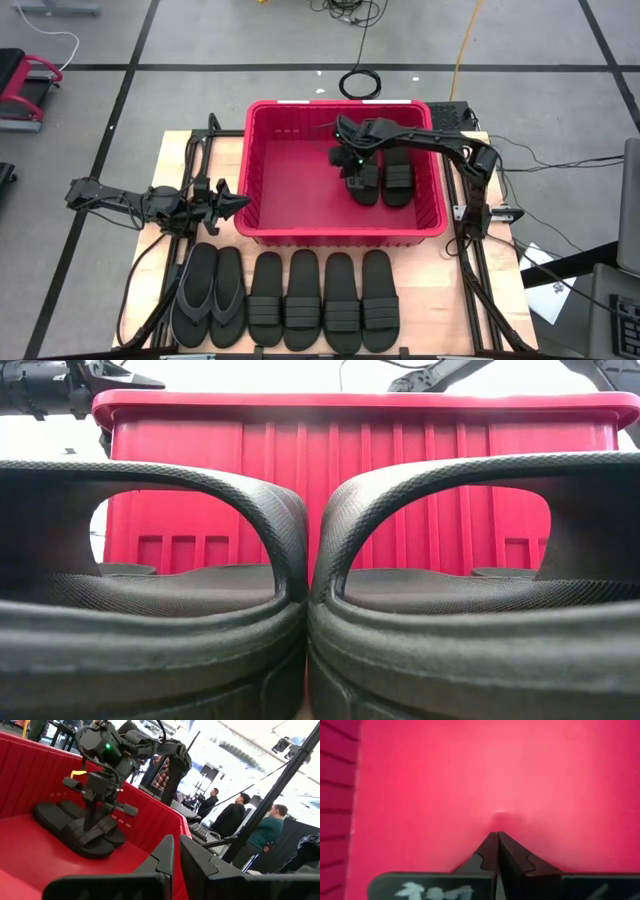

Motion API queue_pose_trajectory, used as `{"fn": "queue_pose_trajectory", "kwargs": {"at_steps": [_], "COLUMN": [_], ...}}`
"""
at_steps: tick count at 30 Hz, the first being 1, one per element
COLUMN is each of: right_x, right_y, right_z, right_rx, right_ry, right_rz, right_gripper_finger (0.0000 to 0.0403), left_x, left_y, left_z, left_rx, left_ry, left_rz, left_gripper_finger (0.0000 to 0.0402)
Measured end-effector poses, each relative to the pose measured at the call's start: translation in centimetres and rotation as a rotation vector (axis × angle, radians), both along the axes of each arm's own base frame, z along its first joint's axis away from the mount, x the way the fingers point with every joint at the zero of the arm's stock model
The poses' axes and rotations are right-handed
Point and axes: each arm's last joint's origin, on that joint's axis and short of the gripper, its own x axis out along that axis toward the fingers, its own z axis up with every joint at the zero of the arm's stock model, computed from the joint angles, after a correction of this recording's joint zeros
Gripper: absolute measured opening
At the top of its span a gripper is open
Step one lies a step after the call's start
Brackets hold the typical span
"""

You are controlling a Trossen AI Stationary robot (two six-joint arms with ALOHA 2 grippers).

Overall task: Pick and place slides into bin
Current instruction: Put the black slide into the red bin

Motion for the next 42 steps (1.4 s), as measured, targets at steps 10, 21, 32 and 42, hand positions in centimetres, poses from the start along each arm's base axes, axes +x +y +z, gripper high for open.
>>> {"fn": "queue_pose_trajectory", "kwargs": {"at_steps": [10, 21, 32, 42], "right_x": [0.5, 0.9, 0.5, -1.3], "right_y": [-0.8, -1.0, -0.7, -1.8], "right_z": [-2.0, -2.4, -3.1, -3.9], "right_rx": [-0.029, 0.020, 0.086, 0.063], "right_ry": [0.092, 0.081, 0.157, 0.322], "right_rz": [-0.183, -0.313, -0.360, -0.473], "right_gripper_finger": [0.0000, 0.0000, 0.0000, 0.0000], "left_x": [0.0, 0.0, 0.0, 0.0], "left_y": [0.0, 0.0, 0.0, 0.0], "left_z": [0.0, 0.0, 0.1, 0.1], "left_rx": [-0.054, -0.081, -0.087, -0.079], "left_ry": [-0.009, -0.013, -0.019, -0.021], "left_rz": [-0.007, -0.011, -0.012, -0.011], "left_gripper_finger": [0.0026, 0.0026, 0.0026, 0.0026]}}
